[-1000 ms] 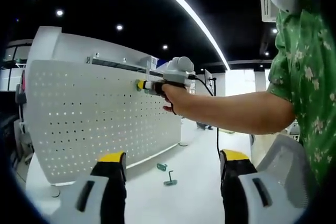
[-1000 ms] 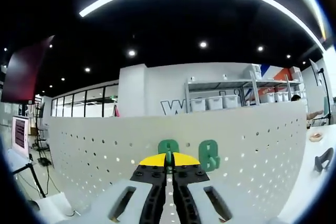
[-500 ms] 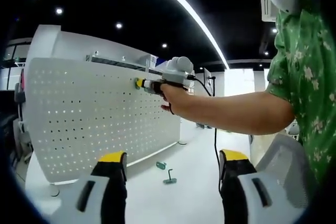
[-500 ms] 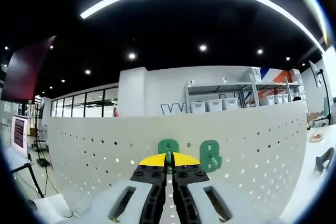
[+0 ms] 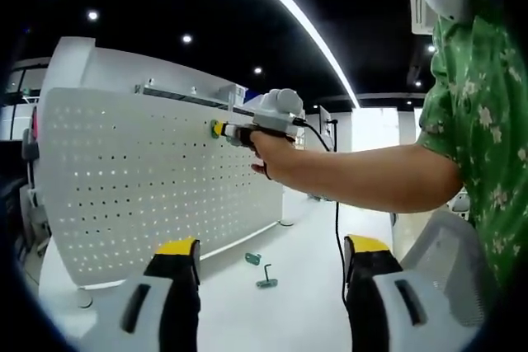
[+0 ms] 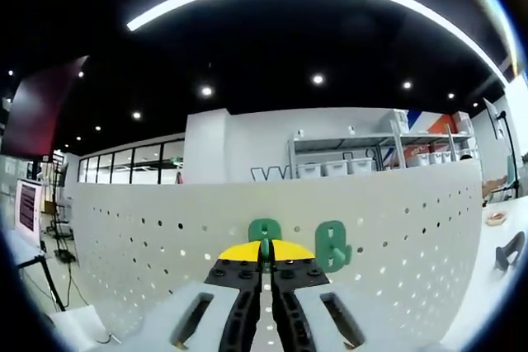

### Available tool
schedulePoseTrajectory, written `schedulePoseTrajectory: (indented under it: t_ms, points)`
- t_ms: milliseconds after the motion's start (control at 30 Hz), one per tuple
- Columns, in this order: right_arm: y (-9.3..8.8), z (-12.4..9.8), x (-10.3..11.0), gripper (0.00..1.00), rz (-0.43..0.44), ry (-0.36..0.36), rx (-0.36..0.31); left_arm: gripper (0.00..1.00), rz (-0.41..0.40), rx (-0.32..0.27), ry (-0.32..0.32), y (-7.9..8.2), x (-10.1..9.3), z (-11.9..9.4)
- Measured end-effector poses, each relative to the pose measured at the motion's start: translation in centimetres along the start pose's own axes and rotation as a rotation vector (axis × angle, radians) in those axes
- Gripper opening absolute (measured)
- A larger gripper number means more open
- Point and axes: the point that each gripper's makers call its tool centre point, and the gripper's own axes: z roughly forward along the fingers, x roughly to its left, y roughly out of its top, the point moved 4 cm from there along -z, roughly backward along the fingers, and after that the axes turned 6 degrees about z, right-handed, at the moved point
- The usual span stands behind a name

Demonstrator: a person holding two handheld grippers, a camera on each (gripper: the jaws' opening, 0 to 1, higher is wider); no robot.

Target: Insert the hook assembly into the mounting plate slot until the hook locks in place.

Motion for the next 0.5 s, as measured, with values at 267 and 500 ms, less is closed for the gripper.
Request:
schedulePoseTrajectory:
  t_ms: [267, 500]
  points:
    - [-0.27, 0.10, 0.00, 0.01, -0.009, -0.002, 0.001, 0.73, -0.004, -0.001, 0.000, -0.10, 0.08, -0.01]
    - [-0.34, 0.14, -0.04, 0.01, -0.018, -0.005, -0.001, 0.73, -0.007, 0.001, 0.003, -0.22, 0.14, -0.02]
